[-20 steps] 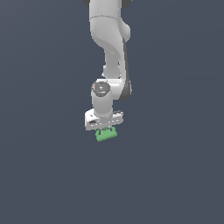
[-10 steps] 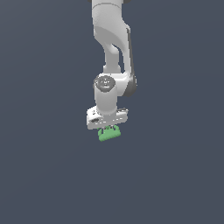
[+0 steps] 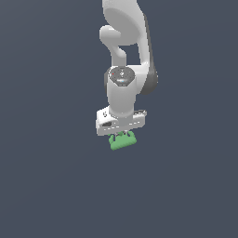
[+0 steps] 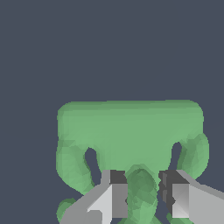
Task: Pick up the object and move it to a goal position.
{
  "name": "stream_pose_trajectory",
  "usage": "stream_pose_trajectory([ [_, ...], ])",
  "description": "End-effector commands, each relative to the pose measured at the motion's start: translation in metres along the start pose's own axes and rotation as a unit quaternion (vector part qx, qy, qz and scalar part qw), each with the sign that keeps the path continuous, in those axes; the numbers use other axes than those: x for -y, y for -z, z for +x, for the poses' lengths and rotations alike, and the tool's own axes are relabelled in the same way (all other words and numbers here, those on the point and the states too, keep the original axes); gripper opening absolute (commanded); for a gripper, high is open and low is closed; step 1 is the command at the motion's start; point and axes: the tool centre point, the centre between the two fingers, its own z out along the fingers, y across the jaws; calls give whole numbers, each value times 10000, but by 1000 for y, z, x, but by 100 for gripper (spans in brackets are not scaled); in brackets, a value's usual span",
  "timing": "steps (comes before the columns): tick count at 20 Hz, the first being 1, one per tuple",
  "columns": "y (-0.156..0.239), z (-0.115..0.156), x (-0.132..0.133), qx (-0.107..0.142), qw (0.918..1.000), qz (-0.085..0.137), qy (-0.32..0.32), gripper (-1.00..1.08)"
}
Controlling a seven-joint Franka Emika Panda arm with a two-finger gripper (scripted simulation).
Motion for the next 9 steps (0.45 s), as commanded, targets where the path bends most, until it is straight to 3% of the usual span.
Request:
stream_pose_trajectory([
  [1, 11, 6, 4, 17, 10000, 6, -4, -100],
  [9, 24, 15, 8, 27, 10000, 11, -4, -100],
])
